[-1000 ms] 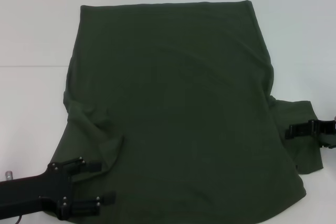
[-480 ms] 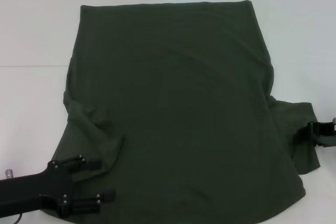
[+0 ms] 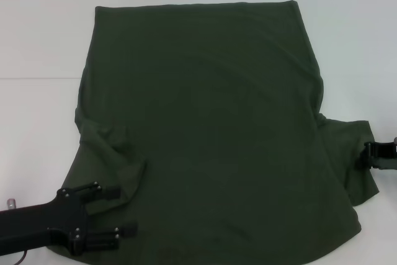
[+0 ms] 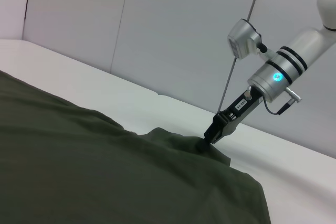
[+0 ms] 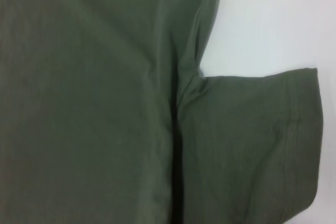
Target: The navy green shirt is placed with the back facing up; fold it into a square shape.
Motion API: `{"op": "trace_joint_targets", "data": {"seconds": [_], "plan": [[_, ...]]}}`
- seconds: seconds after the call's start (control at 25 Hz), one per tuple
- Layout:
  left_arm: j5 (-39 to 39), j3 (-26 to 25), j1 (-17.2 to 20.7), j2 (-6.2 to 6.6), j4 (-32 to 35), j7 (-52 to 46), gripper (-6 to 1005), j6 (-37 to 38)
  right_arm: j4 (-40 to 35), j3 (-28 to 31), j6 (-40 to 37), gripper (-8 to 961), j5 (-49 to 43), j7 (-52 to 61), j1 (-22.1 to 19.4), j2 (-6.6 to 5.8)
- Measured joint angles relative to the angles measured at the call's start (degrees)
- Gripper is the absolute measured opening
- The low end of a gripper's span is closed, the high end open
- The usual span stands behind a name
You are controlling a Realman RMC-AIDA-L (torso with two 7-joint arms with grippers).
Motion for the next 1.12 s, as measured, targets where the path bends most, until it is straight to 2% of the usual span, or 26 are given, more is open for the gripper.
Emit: {"op": "trace_joint_targets", "data": {"seconds": [0.12, 0.4, 0.88, 1.12], "plan": [[0.0, 0.0, -0.05, 0.0, 0.0, -0.01, 890, -0.03, 0.0, 0.0, 0.05, 40, 0.01, -0.22, -0.06, -0.01], [0.0, -0.07, -0.06, 0.0, 0.0, -0.04, 891, -0.04, -0.72, 0.37, 0.3, 23, 0.21, -0.52, -1.08, -0.29], [-0.17, -0.16, -0.15, 0.0, -0.57, -0.19, 891, -0.04, -8.78, 3.81, -3.6, 16, 1.56, -1.63, -5.09, -0.54], [-0.18, -0.18, -0.39, 0.0, -0.61, -0.33, 890, -0.03, -9.66, 4.91, -4.93, 17, 7.54, -4.34, -5.76, -1.1]]}}
